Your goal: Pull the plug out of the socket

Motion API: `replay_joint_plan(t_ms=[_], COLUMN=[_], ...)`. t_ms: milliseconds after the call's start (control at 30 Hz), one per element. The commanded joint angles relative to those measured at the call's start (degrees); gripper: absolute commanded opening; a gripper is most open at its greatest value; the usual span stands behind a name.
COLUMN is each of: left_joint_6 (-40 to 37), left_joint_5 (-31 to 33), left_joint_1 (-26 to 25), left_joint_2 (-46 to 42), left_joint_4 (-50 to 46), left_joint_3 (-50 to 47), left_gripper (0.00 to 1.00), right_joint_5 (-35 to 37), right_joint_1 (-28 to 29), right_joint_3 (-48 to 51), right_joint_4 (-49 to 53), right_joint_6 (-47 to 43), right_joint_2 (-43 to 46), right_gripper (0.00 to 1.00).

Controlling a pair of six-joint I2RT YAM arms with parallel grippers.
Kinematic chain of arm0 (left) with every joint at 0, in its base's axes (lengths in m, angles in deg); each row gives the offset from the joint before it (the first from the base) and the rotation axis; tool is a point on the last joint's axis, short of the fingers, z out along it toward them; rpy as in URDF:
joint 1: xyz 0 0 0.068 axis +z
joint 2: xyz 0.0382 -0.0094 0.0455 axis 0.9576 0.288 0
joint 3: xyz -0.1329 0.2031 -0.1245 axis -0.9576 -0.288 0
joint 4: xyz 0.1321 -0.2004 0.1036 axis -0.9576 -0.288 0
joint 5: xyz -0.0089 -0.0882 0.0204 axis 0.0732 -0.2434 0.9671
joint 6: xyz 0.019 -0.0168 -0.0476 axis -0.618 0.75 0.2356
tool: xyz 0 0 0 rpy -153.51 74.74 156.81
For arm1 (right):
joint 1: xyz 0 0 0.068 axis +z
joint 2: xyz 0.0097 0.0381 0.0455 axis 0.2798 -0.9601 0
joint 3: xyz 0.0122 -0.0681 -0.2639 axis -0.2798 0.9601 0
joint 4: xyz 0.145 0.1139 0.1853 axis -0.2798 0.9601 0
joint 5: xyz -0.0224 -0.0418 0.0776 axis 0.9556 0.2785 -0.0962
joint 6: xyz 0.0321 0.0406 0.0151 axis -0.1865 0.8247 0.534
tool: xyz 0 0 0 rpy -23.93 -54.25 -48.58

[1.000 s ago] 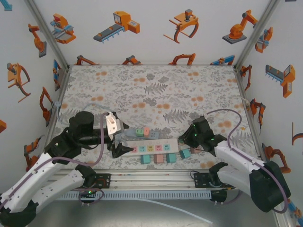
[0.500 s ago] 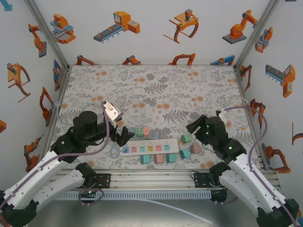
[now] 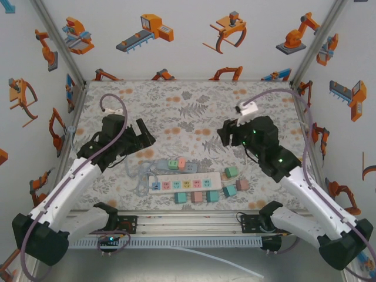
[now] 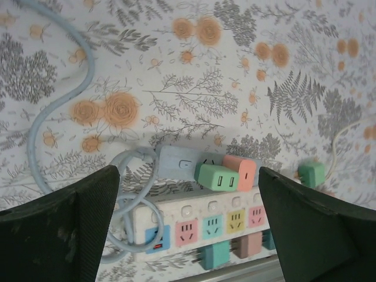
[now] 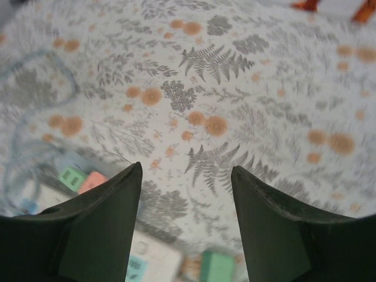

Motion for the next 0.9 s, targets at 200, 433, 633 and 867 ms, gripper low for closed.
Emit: replay_joint_plan(t_ms=[200,433,633,867], left_joint_6=[3.04,2.99,2.52,3.58], left_joint_5=[-4.80,-8.76,-7.57,-9.97], left_joint_1=[1.85,0.29,-3.09,-5.21], left_joint_2=[8.06,13.80,17.72,19.76], left_joint_4=[-5.55,-2.68,-2.49,-0.16], left_joint_3=[0.44,-0.83,-1.27,-4.50], left_gripper=[0.80,0.75,0.74,0.74], right_joint_5=[-31.36,-35.81,-31.27,-26.42], right_joint_1=[8.83,10.55,11.04,12.54], right_joint_3=[-2.65,-9.49,-9.95,-9.95], right_joint_4=[-1.70,5.81,3.02,-1.49], right_joint_6=[-53.01,-49.65,-42.15,-34.35], right_joint_2=[-11.39,-25.83,-34.95,-42.07], right_gripper=[0.59,0.58,0.58,0.59])
